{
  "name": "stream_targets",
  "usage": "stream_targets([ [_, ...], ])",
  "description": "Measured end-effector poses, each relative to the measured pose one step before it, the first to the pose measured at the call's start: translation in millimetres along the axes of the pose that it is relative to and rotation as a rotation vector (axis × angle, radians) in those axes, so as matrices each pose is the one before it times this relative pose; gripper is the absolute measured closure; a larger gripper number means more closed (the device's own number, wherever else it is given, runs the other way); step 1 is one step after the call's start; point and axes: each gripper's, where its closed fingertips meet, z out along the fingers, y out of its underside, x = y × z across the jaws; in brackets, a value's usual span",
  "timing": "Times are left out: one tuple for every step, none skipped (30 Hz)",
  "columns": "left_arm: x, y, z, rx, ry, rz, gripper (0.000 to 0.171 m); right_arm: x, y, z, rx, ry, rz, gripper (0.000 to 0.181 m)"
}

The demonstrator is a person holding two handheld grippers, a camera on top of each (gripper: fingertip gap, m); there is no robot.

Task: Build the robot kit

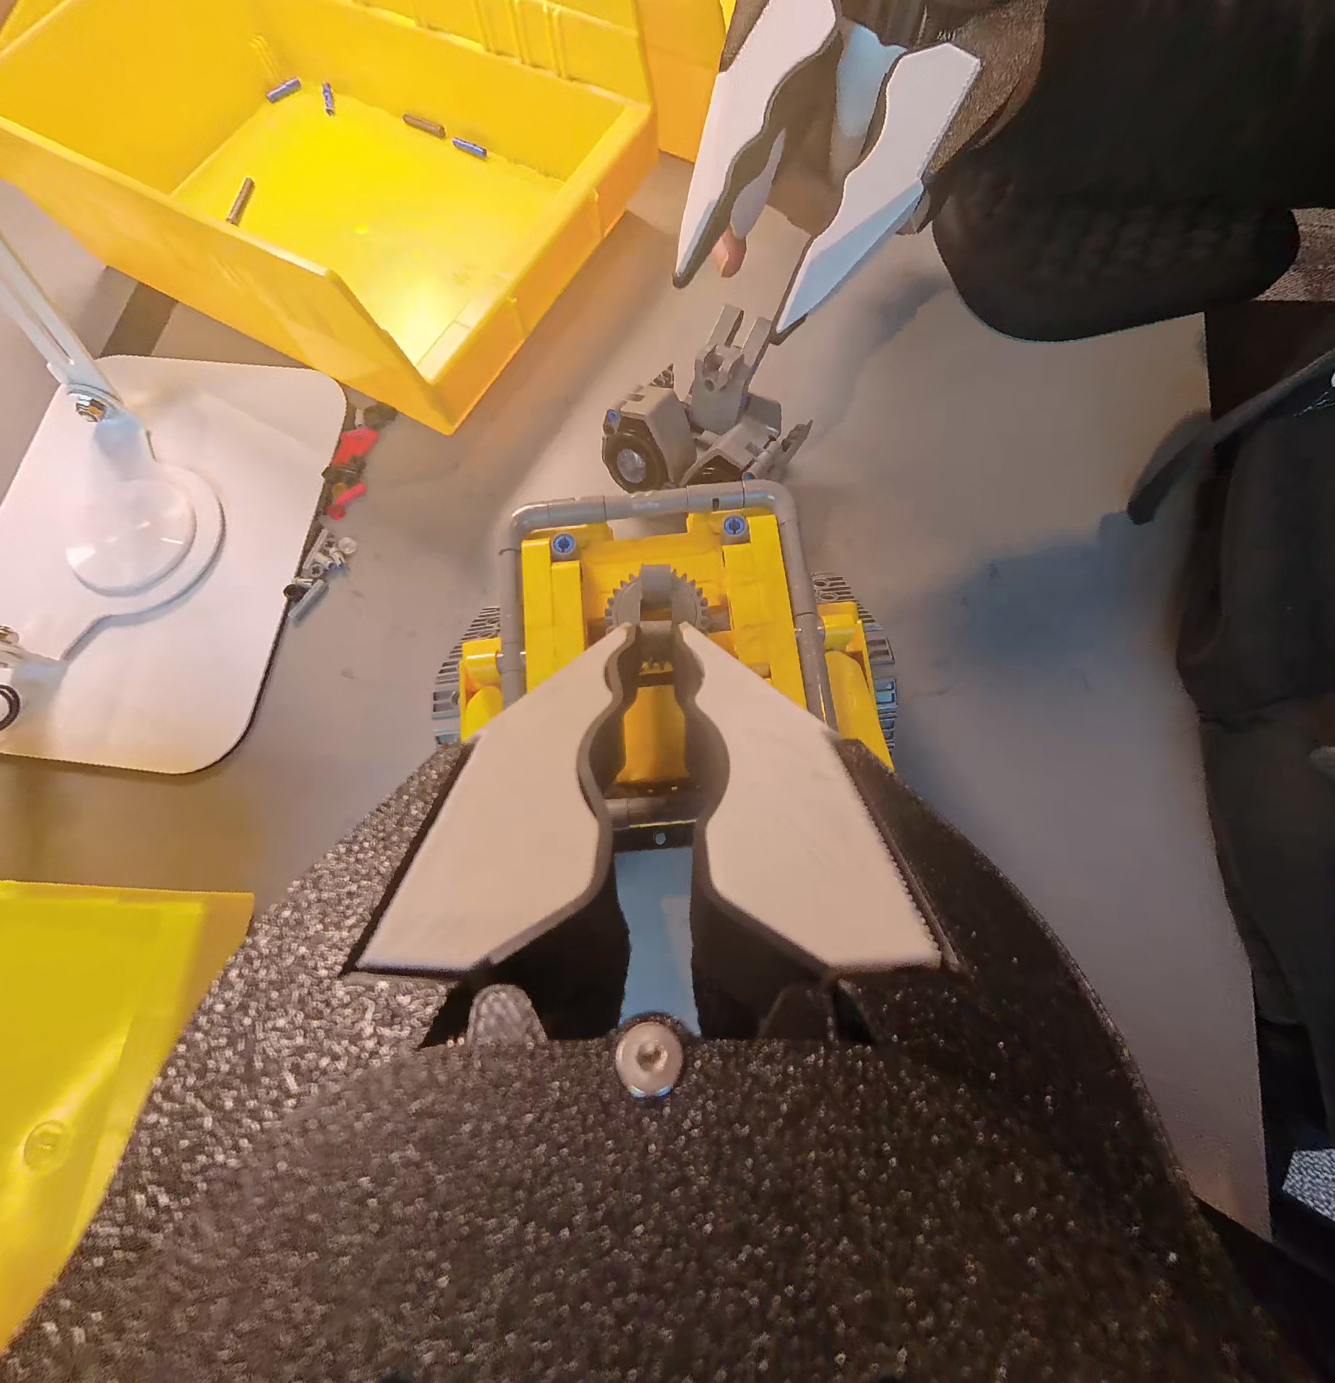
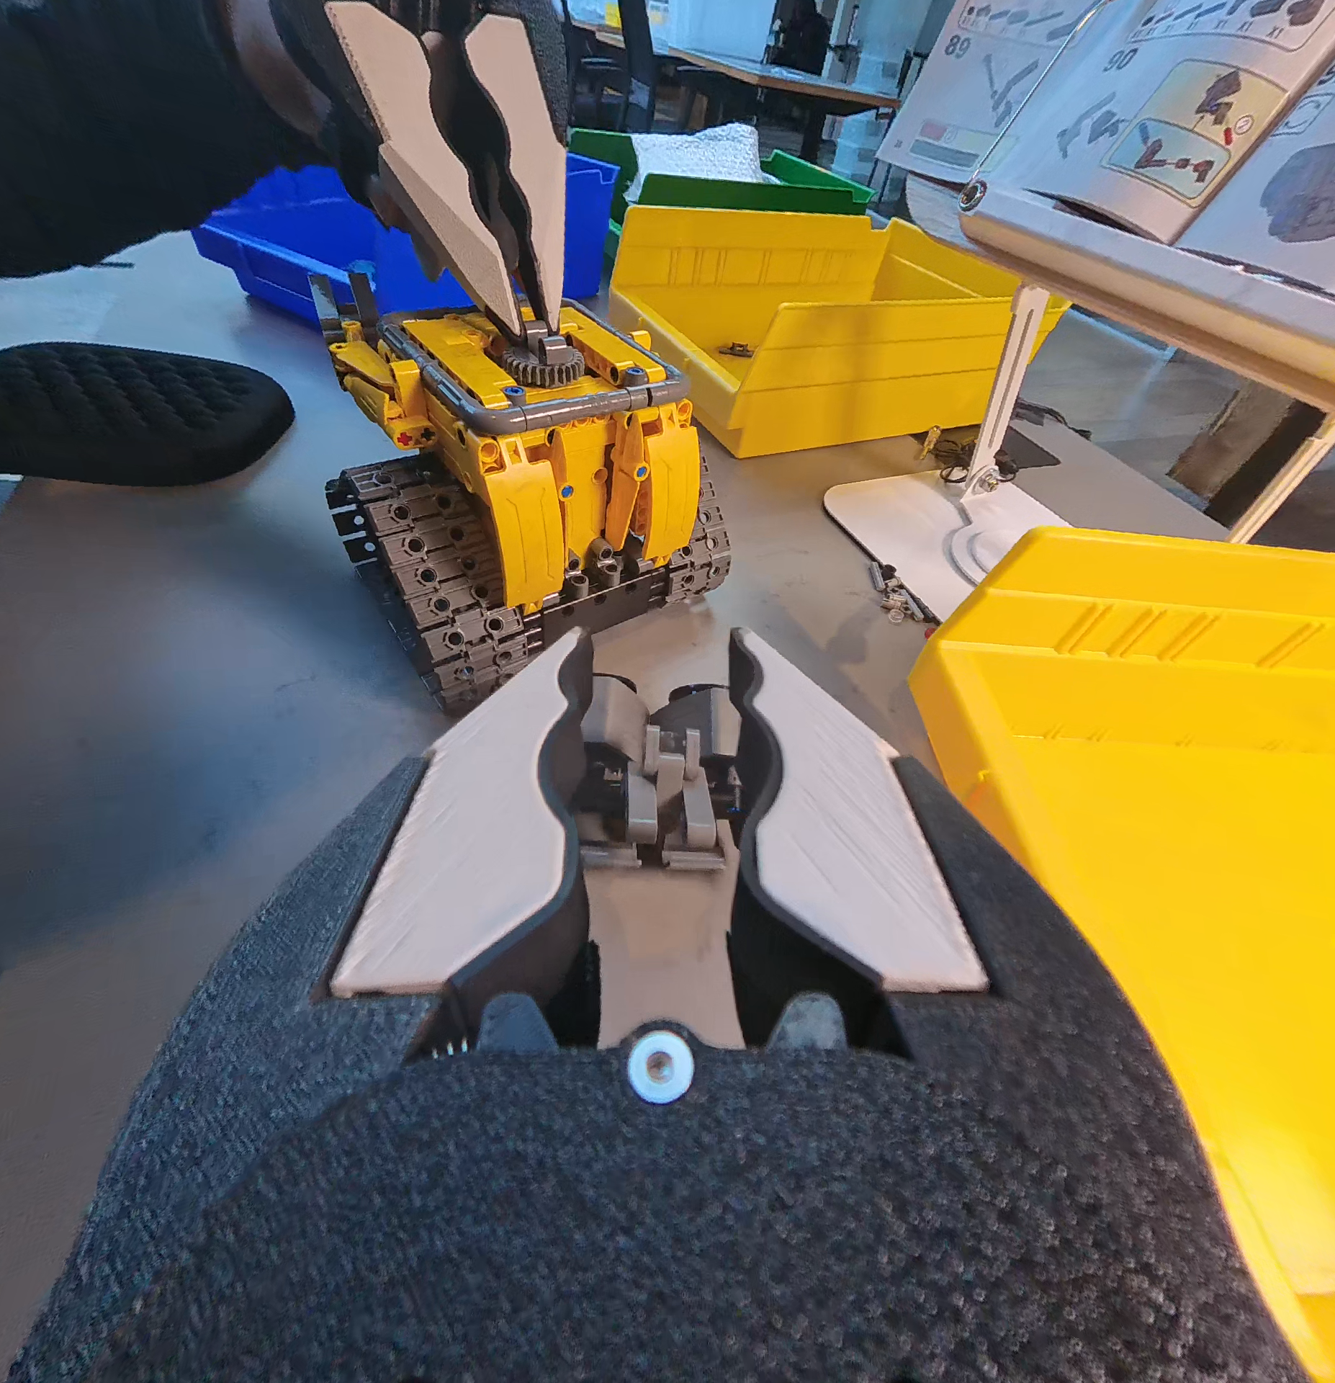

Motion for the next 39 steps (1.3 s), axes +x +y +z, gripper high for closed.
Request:
stream_targets([
  [0.12,0.16,-0.15,0.00088,-0.0043,-0.0016,0.165,-0.43,2.40,-0.29,-0.0139,-0.0096,0.0028,0.142],
  [0.09,0.01,-0.20,0.00182,-0.0037,-0.0039,0.165,-0.73,3.37,-0.19,-0.0191,-0.0117,0.0009,0.138],
  [0.12,0.08,-0.09,0.00303,-0.0038,-0.0039,0.165,-0.28,3.22,-0.32,-0.0172,-0.0069,-0.0029,0.135],
  [-0.05,-0.06,-0.03,0.00426,-0.0032,-0.0024,0.165,0.06,3.25,-0.43,-0.0175,-0.0043,-0.0053,0.133],
  [0.05,-0.15,-0.02,0.00507,-0.0026,-0.0013,0.165,1.12,3.27,-0.41,-0.0166,0.0024,-0.0046,0.133],
  [0.06,-0.32,-0.38,0.00584,-0.0030,-0.0014,0.165,1.91,2.70,-0.45,-0.0128,0.0064,-0.0019,0.134],
  [-0.41,-0.83,-0.81,0.00854,-0.0061,-0.0030,0.164,0.86,2.88,-0.32,-0.0134,-0.0019,0.0019,0.134],
  [-0.81,-1.87,-1.81,0.01360,-0.0092,-0.0065,0.158,0.04,3.14,-0.30,-0.0158,-0.0074,0.0040,0.134],
  [-0.82,-2.55,-2.51,0.01569,-0.0102,-0.0100,0.153,0.22,3.36,-0.24,-0.0154,-0.0056,0.0033,0.135],
  [0.01,-3.01,-3.30,0.01822,-0.0080,-0.0098,0.150,-0.30,4.12,-0.17,-0.0193,-0.0076,0.0019,0.136],
  [1.00,-3.53,-3.67,0.02288,-0.0060,-0.0080,0.147,-0.88,5.09,0.20,-0.0241,-0.0111,0.0025,0.136],
  [1.48,-3.37,-3.55,0.02530,-0.0061,-0.0070,0.146,-1.37,5.33,0.74,-0.0254,-0.0124,0.0040,0.137],
  [1.61,-2.23,-2.99,0.02185,-0.0069,-0.0079,0.145,-0.77,5.21,1.44,-0.0239,-0.0073,0.0042,0.138],
  [1.34,-1.05,-2.47,0.01757,-0.0091,-0.0084,0.145,0.03,4.51,2.15,-0.0196,0.0005,0.0015,0.142],
  [1.25,-0.68,-1.85,0.01860,-0.0099,-0.0087,0.144,-0.11,4.34,2.40,-0.0217,0.0011,-0.0034,0.154],
  [1.59,-0.96,-1.50,0.02335,-0.0057,-0.0125,0.143,-0.40,2.43,1.99,-0.0152,0.0003,-0.0093,0.155],
  [1.78,-1.15,-0.97,0.02602,-0.0008,-0.0177,0.143,-1.12,-0.69,0.53,-0.0010,-0.0028,-0.0131,0.155],
  [1.02,-1.00,-0.69,0.02444,-0.0014,-0.0189,0.143,-2.31,-4.18,-0.96,0.0164,-0.0094,-0.0124,0.155],
  [0.04,-0.92,-0.56,0.02130,-0.0028,-0.0172,0.143,-3.05,-6.91,-1.74,0.0322,-0.0113,-0.0150,0.156],
  [-0.15,-1.17,-0.66,0.01993,0.0010,-0.0197,0.142,-2.69,-7.31,-2.17,0.0323,-0.0071,-0.0201,0.156],
  [0.99,-1.87,-0.47,0.02073,0.0133,-0.0296,0.143,-2.65,-6.60,-2.11,0.0276,-0.0034,-0.0294,0.156],
  [3.27,-3.14,-0.47,0.02632,0.0344,-0.0412,0.143,-3.42,-6.70,-2.45,0.0269,-0.0078,-0.0309,0.156],
  [5.13,-4.81,-0.38,0.03541,0.0504,-0.0481,0.142,-2.80,-7.23,-2.69,0.0300,-0.0052,-0.0257,0.156],
  [4.78,-5.39,-0.23,0.03941,0.0495,-0.0474,0.142,-1.55,-5.88,-2.46,0.0214,-0.0024,-0.0154,0.157],
  [3.96,-4.33,0.17,0.03288,0.0434,-0.0413,0.142,-0.64,-3.80,-2.34,0.0085,0.0007,-0.0147,0.156],
  [3.11,-2.54,0.63,0.02193,0.0358,-0.0332,0.141,0.74,-3.26,-2.12,0.0043,0.0108,-0.0191,0.157],
  [1.65,-1.32,0.90,0.01298,0.0227,-0.0275,0.139,1.25,-5.25,-2.20,0.0095,0.0175,-0.0236,0.157],
  [1.42,-0.96,1.03,0.01019,0.0192,-0.0235,0.136,0.59,-8.25,-2.28,0.0184,0.0118,-0.0255,0.157],
  [2.12,-1.26,1.04,0.01055,0.0228,-0.0247,0.134,0.06,-10.37,-2.17,0.0220,0.0046,-0.0253,0.157],
  [2.49,-1.65,1.15,0.01172,0.0268,-0.0293,0.132,0.81,-11.51,-1.75,0.0200,0.0049,-0.0284,0.157],
  [2.86,-2.44,1.22,0.01385,0.0307,-0.0344,0.128,1.80,-12.14,-1.13,0.0175,0.0071,-0.0370,0.157],
  [3.42,-3.31,1.08,0.01909,0.0371,-0.0414,0.125,2.58,-12.34,-0.38,0.0148,0.0087,-0.0456,0.157],
  [3.93,-4.69,0.78,0.02647,0.0456,-0.0527,0.123,3.12,-12.78,0.47,0.0146,0.0090,-0.0528,0.157],
  [3.71,-5.75,0.37,0.03270,0.0494,-0.0592,0.119,3.41,-13.31,1.39,0.0166,0.0070,-0.0581,0.157],
  [1.66,-5.73,-0.11,0.03413,0.0400,-0.0554,0.114,4.59,-13.32,2.25,0.0185,0.0090,-0.0615,0.157],
  [-1.52,-4.54,-0.40,0.02688,0.0211,-0.0417,0.113,5.00,-12.79,3.04,0.0186,0.0071,-0.0605,0.157],
  [-4.10,-3.08,-0.74,0.01645,0.0029,-0.0263,0.111,4.92,-11.57,3.64,0.0193,0.0037,-0.0575,0.157],
  [-4.41,-1.95,-0.53,0.00930,-0.0037,-0.0160,0.111,4.19,-9.10,4.37,0.0154,-0.0012,-0.0532,0.157],
  [-2.81,-1.34,0.19,0.00248,-0.0006,-0.0092,0.109,3.54,-5.93,5.07,0.0076,-0.0035,-0.0480,0.157],
])
